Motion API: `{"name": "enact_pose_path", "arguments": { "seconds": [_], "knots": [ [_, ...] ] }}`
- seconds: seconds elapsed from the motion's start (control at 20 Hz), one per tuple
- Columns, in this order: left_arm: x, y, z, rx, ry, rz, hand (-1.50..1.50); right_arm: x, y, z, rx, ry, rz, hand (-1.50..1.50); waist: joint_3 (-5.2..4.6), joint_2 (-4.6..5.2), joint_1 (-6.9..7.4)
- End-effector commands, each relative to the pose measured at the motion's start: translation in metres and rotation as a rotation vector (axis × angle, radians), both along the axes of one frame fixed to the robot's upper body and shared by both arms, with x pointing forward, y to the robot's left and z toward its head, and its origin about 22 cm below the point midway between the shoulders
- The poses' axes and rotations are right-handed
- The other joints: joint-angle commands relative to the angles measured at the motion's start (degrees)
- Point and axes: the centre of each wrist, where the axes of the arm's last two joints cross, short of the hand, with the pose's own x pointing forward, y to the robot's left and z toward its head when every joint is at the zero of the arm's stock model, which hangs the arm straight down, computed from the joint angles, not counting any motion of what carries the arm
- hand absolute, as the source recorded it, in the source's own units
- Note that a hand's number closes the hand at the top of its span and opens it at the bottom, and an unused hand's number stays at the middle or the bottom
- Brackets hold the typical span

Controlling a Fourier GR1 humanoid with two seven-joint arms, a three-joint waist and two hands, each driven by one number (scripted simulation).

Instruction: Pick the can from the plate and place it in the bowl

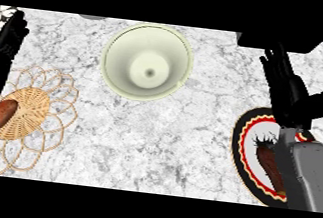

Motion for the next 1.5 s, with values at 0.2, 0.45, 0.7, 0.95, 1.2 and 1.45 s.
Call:
{"name": "enact_pose_path", "arguments": {
  "seconds": [0.2, 0.45, 0.7, 0.95, 1.2, 1.45],
  "knots": [
    [-0.018, -0.054, -0.046, -0.23, 0.123, -0.046, 0.0, -0.052, -0.044, -0.036, -0.317, 0.226, 0.431, 1.5, 0.1, -0.2, -1.58],
    [-0.03, -0.078, -0.067, -0.346, 0.203, -0.069, 0.0, -0.081, -0.104, -0.031, -0.361, -0.12, -0.027, -1.5, 0.36, -0.45, -3.79],
    [-0.04, -0.086, -0.074, -0.334, 0.2, -0.079, 0.0, -0.134, -0.142, -0.049, -0.202, -0.269, 0.006, -1.5, 0.19, -0.05, -1.52],
    [-0.048, -0.093, -0.075, -0.348, 0.218, -0.123, 0.0, -0.155, -0.156, 0.009, -0.344, -0.313, -0.075, -1.5, 0.07, -0.01, -0.83],
    [-0.043, -0.109, -0.072, -0.314, 0.217, -0.119, 0.0, -0.142, -0.168, 0.06, -0.507, -0.177, -0.134, -1.5, 0.05, 0.15, -0.17],
    [-0.041, -0.095, -0.083, -0.321, 0.206, -0.113, 0.0, -0.139, -0.168, 0.066, -0.517, 0.014, -0.071, -1.5, 0.06, 0.27, 0.05]
  ]
}}
